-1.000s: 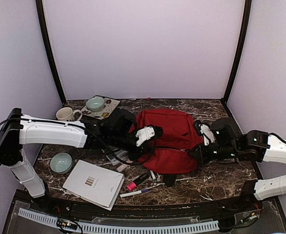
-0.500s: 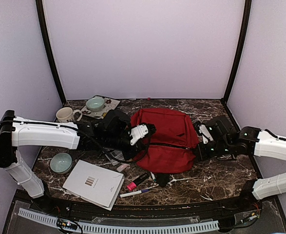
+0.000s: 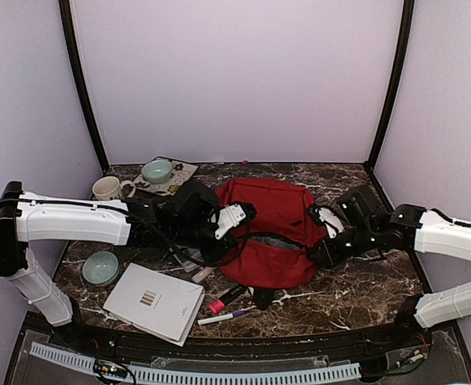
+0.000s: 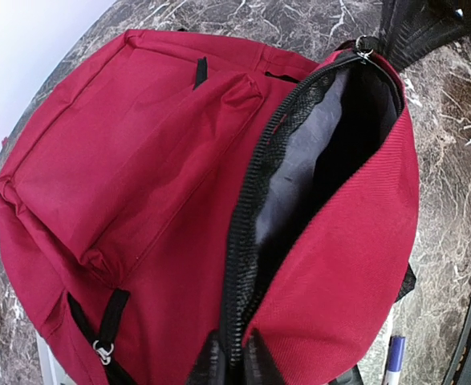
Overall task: Pack the student bag
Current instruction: Unzip the largest pocket of the student bag, then hold the largest pocket of the student bag.
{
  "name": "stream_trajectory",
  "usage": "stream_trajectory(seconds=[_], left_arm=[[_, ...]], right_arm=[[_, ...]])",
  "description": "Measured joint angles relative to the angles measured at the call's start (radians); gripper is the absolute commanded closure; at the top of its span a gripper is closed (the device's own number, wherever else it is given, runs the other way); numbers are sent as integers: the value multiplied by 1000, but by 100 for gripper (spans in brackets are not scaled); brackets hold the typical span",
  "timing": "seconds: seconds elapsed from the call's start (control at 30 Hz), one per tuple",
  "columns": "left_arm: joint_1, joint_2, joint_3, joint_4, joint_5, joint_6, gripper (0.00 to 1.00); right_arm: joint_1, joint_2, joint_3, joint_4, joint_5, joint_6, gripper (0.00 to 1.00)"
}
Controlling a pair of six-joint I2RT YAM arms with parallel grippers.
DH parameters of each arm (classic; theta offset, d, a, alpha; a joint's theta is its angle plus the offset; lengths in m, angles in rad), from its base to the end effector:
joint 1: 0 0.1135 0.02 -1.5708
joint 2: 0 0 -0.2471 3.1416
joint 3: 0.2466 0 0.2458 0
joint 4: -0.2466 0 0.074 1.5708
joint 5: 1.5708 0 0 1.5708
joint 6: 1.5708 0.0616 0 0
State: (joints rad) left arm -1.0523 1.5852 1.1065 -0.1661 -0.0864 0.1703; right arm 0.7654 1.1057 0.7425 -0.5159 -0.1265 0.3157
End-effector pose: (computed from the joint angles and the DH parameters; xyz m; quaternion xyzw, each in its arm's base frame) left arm 0.1885 -0.3196 0.2227 0.4972 0.7431 -0.1555 0.4200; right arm 0.1673 0.1715 0.2017 -0.2302 0.9105 0.2251 0.2595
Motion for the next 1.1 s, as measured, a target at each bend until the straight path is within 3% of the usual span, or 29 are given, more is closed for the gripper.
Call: stream_trajectory(seconds=[0.1,0.13,0.17,0.47,0.67,0.83,0.93,1.1], left_arm=[[-4,-4,29,-24,-13,-2,41],[-6,-11,35,-30,-19,-4,19],[-7,-21,37,-32,-26,-10,4],[-11,-161,-32,72,-81,-178,2],[-37,-144,-61,107,-32,-248,2],[-64,-113,-50,117,40,-261,11],[-77,-45,-10,115,74,-275,2],[-111,21,-9,147,84,-279,2]], right_arm=[[0,-4,2,15,-66,-6,100],[0,-9,2,21,-82,-7,100],[2,-17,2,26,-95,-6,100],[69,-41,18,75,-154,16,100],[113,-18,30,78,-138,62,100],[121,-18,27,101,-130,116,100],[124,-33,-1,129,-131,149,100],[125,-92,-80,173,-131,220,100]])
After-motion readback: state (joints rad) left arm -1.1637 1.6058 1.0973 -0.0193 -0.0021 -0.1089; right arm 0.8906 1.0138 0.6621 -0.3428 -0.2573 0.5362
